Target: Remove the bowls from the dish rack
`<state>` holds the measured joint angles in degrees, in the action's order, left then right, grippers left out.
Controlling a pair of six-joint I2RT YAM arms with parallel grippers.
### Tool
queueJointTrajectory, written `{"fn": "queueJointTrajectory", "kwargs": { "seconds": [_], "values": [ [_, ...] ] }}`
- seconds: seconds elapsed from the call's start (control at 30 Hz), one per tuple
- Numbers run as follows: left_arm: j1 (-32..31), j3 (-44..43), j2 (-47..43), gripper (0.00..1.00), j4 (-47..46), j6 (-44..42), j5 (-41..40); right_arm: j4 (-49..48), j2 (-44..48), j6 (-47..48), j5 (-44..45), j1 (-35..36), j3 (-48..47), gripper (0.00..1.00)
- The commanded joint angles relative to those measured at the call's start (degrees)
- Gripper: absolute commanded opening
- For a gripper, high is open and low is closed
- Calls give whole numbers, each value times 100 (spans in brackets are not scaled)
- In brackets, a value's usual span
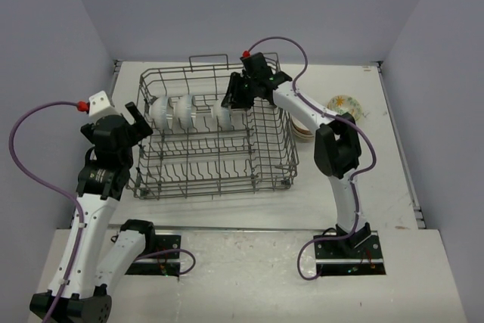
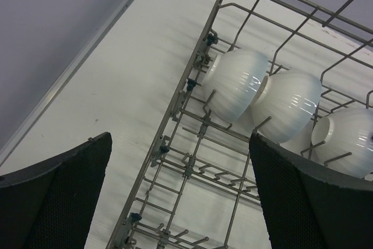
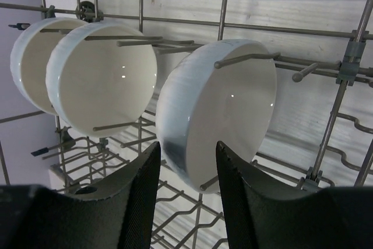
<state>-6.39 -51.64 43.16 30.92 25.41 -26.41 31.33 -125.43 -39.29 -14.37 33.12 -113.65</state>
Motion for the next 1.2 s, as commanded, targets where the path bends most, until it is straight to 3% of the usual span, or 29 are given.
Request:
{"fn": "queueJointTrajectory", "kwargs": {
  "seconds": [0.0, 0.23, 0.6, 1.17],
  "values": [
    [50, 31, -53, 100, -226, -141, 101, -215, -201, -176, -417, -78, -131, 44],
    [50, 31, -106, 100, -244, -159, 163, -110, -298, -149, -320, -87, -246, 31],
    [50, 31, -150, 100, -262, -185, 198, -84, -474, -202, -716, -113, -272, 35],
    [50, 31, -202, 100, -288, -212, 233, -707, -404, -501, -1375, -245, 299, 22]
  ]
}}
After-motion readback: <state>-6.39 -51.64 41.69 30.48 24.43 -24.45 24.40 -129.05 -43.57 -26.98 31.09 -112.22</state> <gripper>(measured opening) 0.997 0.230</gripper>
